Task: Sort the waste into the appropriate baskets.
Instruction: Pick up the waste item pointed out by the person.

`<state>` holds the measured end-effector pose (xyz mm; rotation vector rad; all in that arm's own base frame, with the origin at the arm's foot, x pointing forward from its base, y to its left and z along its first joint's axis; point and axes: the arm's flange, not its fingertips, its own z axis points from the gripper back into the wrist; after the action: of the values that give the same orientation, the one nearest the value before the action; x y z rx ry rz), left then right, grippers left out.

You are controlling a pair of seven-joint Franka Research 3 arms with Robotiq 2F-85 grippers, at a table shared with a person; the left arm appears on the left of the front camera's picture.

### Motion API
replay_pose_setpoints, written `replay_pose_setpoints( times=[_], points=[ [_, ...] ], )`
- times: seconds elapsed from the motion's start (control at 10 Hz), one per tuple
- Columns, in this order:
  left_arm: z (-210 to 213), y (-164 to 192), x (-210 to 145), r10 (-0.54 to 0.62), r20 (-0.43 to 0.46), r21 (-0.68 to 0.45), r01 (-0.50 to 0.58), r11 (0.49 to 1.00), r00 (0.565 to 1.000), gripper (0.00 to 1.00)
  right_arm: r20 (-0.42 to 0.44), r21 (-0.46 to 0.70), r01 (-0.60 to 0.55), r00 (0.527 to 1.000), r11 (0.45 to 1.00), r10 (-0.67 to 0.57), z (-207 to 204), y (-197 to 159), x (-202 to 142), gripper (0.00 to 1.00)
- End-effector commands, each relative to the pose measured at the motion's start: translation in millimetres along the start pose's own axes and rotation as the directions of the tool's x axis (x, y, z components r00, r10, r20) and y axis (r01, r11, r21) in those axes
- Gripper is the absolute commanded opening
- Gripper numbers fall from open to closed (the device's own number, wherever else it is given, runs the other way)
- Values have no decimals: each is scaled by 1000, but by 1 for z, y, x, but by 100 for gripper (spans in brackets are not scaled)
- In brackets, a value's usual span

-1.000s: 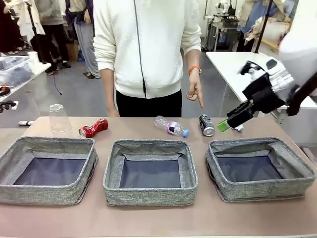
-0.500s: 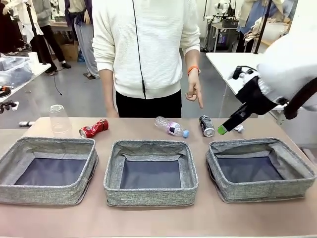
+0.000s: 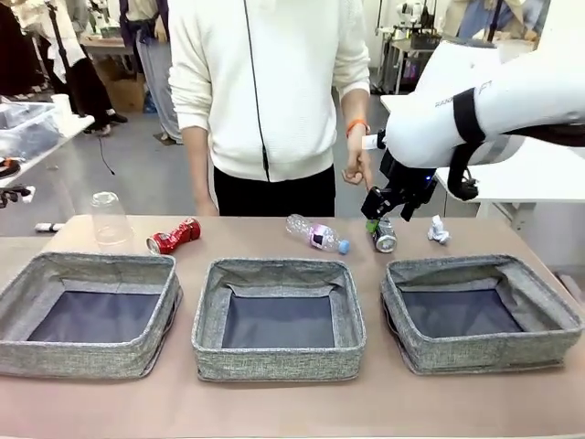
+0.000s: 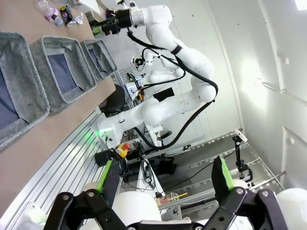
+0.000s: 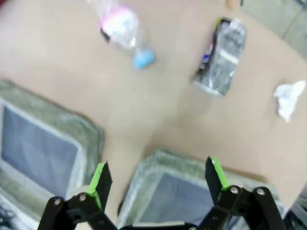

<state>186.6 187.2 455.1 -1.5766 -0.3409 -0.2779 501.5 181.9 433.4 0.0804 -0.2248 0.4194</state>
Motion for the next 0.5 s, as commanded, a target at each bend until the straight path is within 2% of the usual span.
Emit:
replay_pose_setpoints(
  times=[0.0,0.2,0.4],
  points=[
    [1,-1,1,-19,9,-13,19,1000,1000,100,89,6,41,995,999,-41,-7,-2,28,100],
    [1,-1,1,-19,9,-13,19,1000,1000,100,139,10,94,986,996,-94,-34,-20,41,100],
    [1,-1,1,-19,9,-13,19,1000,1000,100,111,-12,148,983,989,-145,-60,-36,46,100]
  ],
)
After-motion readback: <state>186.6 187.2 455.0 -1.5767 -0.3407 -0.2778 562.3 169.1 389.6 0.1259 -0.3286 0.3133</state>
